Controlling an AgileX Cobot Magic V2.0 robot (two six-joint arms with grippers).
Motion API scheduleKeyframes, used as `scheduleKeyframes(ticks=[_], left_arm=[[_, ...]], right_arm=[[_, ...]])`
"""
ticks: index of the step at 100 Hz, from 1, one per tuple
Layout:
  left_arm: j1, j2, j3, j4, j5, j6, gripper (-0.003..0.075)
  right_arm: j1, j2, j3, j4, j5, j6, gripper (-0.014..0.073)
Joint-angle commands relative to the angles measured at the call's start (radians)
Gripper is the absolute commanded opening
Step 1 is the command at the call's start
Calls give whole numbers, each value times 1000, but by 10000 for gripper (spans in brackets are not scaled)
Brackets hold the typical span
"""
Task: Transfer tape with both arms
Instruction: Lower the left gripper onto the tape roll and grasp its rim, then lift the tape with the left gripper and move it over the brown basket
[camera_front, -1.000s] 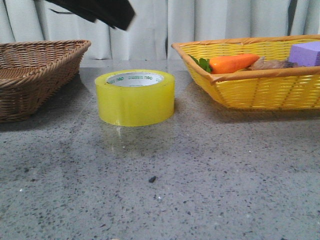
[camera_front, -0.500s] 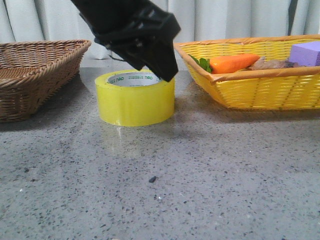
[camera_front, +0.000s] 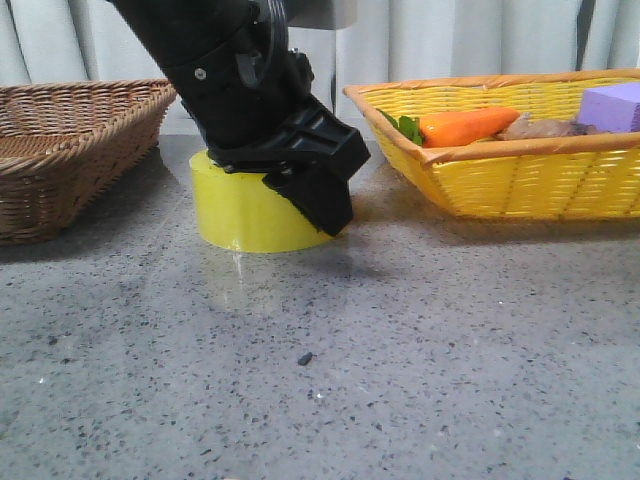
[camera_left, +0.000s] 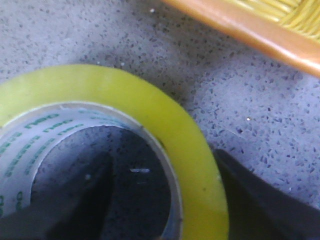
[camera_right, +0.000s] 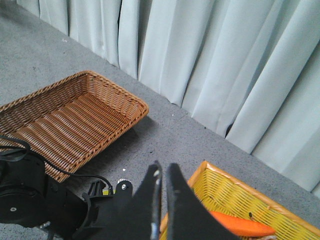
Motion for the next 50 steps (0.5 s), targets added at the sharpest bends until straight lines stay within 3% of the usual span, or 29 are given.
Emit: scheduleKeyframes(ticks=[1,16,30,50], left_arm=[[-4,-47,-34,-16,-70,2,253],[-4,-47,-34,-16,-78,2,89],[-4,-48,-34,-16,-70,2,-18],[-2,-108,-34,-16,-56,2,-20]], right_arm=[[1,-30,-20,-29,-79,-9,-73],[1,-51,-20,-29,-75,-9,-73],[1,-51,-20,-31,-73,-9,-73],[1,-51,-20,-31,-48,-9,-73]])
